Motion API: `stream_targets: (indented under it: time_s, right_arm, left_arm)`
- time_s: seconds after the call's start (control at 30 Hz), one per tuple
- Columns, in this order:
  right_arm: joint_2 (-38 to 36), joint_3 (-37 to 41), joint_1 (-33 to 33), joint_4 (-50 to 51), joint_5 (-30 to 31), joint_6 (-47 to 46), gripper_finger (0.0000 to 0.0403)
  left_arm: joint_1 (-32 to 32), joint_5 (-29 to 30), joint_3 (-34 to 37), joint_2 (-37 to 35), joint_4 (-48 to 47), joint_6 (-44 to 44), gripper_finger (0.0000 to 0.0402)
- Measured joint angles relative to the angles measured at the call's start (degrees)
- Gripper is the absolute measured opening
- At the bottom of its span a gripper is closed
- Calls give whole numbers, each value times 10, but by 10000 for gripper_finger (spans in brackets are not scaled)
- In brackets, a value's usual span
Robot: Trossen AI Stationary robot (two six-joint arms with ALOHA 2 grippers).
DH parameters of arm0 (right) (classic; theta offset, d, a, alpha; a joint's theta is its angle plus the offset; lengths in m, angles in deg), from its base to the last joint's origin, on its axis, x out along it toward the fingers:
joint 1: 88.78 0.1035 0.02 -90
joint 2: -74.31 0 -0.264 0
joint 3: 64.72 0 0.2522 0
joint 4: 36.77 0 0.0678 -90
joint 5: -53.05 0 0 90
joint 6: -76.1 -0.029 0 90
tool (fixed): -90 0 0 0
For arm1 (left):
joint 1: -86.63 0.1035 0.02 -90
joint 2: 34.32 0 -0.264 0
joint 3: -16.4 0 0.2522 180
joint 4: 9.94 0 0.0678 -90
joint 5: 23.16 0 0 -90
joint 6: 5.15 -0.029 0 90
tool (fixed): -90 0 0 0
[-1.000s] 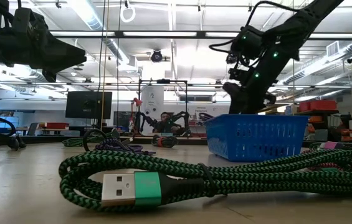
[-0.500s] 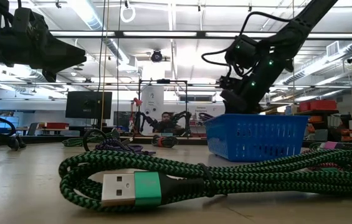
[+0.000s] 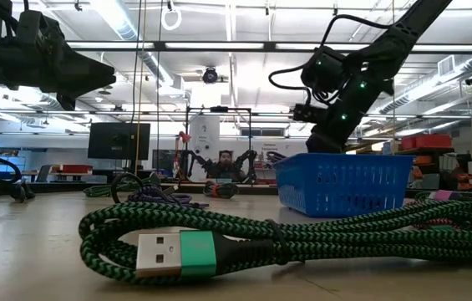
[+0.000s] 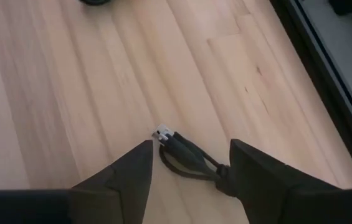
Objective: Pick & Place USB Port
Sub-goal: Put the black charger cable into the orange bin
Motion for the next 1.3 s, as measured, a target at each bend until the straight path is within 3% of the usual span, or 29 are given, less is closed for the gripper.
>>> stream_targets:
  time_s: [1.0, 1.13, 1.3]
  right_arm:
    - [88, -1, -24, -48, 14, 6, 208]
    - [96, -2, -25, -45, 2, -4, 159]
    - [95, -2, -25, -44, -13, -6, 25]
  left_arm:
    - [0, 2, 0, 0, 0, 0, 112]
    - [0, 2, 0, 0, 0, 0, 112]
    - [0, 2, 0, 0, 0, 0, 112]
